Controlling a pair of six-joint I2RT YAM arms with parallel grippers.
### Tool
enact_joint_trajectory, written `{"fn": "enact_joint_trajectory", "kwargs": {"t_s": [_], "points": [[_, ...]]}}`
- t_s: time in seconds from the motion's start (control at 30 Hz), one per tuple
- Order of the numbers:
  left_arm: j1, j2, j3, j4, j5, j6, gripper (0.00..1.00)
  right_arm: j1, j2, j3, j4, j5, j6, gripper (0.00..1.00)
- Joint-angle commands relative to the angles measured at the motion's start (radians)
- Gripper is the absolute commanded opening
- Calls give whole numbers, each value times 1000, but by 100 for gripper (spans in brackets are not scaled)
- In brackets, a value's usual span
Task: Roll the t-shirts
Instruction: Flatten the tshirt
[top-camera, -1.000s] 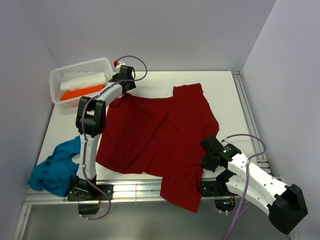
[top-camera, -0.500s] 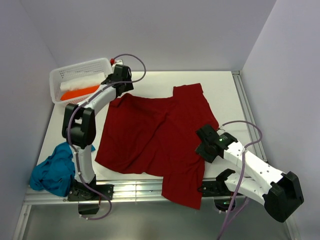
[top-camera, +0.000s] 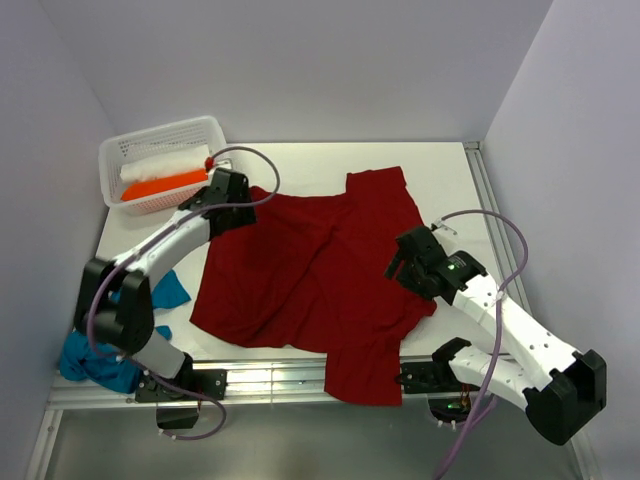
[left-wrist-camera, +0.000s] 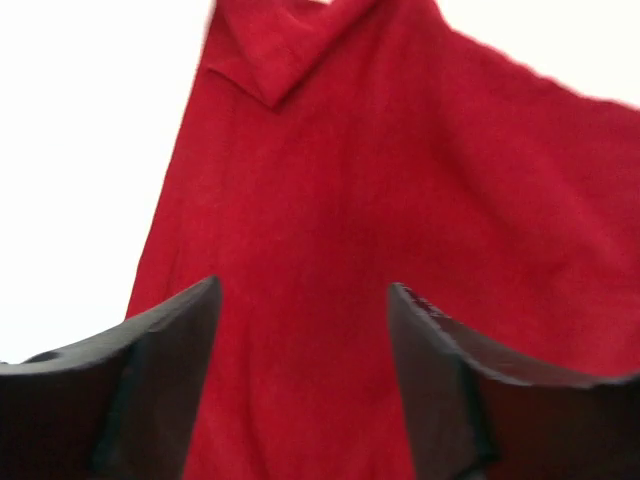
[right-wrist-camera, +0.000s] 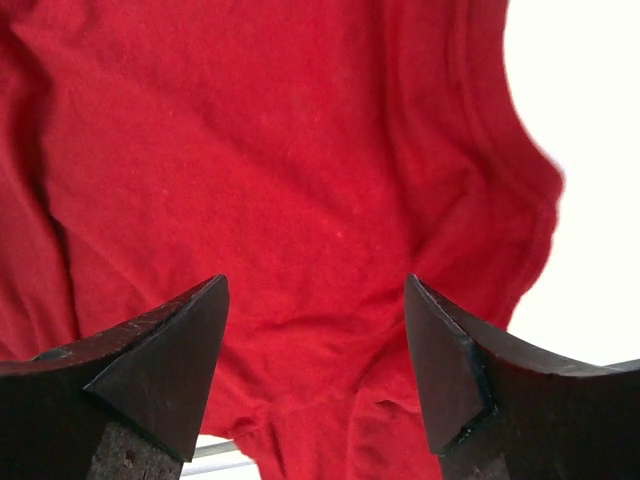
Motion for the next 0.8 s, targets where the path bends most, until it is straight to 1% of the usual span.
{"fn": "enact_joint_trajectory", "kwargs": {"t_s": [0.0, 0.03, 0.07, 0.13, 0.17, 0.2, 0.3, 0.37, 0.5, 0.57, 0.77], "points": [[0, -176, -78, -26, -67, -97, 74, -10, -20, 66, -48, 70, -68, 78], [0, -229, -107, -17, -52, -133, 82, -10, -36, 63, -52, 61, -74, 78], [0, -252, -135, -11, -50, -150, 86, -10, -49, 51, -47, 35, -88, 78], [0, -311, -199, -14, -58, -209, 87, -10, -106, 25, 0, -17, -111, 75], [0, -329, -242, -14, -58, -222, 86, -10, -128, -12, 28, -52, -152, 73], [1, -346, -260, -17, -62, -236, 85, -9, -146, -30, 75, -134, -166, 71], [1, -400, -325, -36, -52, -274, 83, -9, -204, -98, 160, -238, -196, 68], [1, -423, -356, -62, -44, -296, 80, -9, -212, -121, 185, -259, -203, 66], [3, -441, -406, -105, -47, -331, 77, -9, -180, -121, 247, -310, -234, 64], [4, -464, -454, -109, -43, -375, 75, -9, -146, -109, 263, -330, -257, 64], [7, -598, -605, -33, 94, -489, 71, -7, -57, -83, 336, -373, -308, 63]]}}
